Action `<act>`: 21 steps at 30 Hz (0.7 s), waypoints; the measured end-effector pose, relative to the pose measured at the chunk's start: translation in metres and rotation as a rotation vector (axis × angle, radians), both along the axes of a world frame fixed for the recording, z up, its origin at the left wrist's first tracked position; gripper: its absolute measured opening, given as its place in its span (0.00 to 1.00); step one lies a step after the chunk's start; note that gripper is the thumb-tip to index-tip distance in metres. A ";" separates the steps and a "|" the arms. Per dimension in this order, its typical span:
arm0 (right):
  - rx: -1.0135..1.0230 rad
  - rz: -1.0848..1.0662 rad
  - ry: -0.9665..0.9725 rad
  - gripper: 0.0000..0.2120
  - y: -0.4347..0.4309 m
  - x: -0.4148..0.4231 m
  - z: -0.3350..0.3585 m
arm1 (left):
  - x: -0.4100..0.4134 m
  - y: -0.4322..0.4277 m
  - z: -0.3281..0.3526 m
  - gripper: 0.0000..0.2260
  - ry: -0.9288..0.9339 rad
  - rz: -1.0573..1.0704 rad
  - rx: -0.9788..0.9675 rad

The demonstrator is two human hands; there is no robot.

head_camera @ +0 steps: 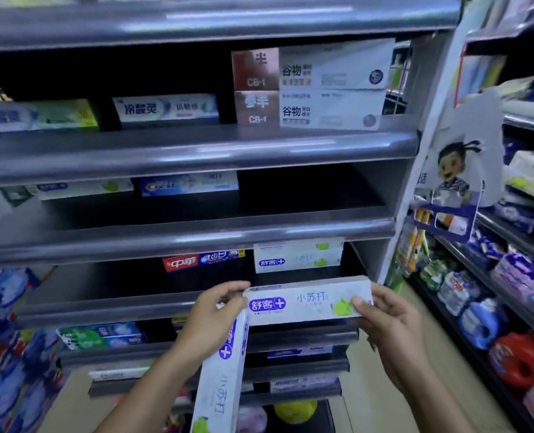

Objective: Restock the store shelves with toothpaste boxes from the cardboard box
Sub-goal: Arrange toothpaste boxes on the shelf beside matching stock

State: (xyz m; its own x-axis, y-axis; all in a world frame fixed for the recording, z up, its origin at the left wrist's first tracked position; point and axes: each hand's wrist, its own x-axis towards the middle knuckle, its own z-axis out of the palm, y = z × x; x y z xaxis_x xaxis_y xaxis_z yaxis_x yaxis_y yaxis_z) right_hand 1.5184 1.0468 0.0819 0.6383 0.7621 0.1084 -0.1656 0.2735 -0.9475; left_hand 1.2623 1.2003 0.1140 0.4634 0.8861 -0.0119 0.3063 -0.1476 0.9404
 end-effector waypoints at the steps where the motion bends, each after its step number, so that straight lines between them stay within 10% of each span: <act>1: 0.005 -0.002 0.005 0.23 0.004 0.003 0.001 | 0.005 -0.001 0.001 0.13 -0.006 0.002 -0.005; 8: 0.039 0.015 -0.014 0.21 0.033 0.016 -0.004 | 0.034 -0.003 -0.002 0.10 -0.205 0.287 -0.284; 21: -0.178 -0.228 -0.274 0.19 0.074 0.050 -0.018 | 0.054 0.016 -0.006 0.15 -0.217 0.138 -0.324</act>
State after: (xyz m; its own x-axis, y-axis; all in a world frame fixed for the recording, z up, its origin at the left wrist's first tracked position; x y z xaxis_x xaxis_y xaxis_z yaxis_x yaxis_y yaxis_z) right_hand 1.5679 1.1208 0.0641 0.7588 0.6267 0.1772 0.1458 0.1017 -0.9841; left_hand 1.3166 1.2158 0.1078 0.3634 0.9063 -0.2156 0.0916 0.1956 0.9764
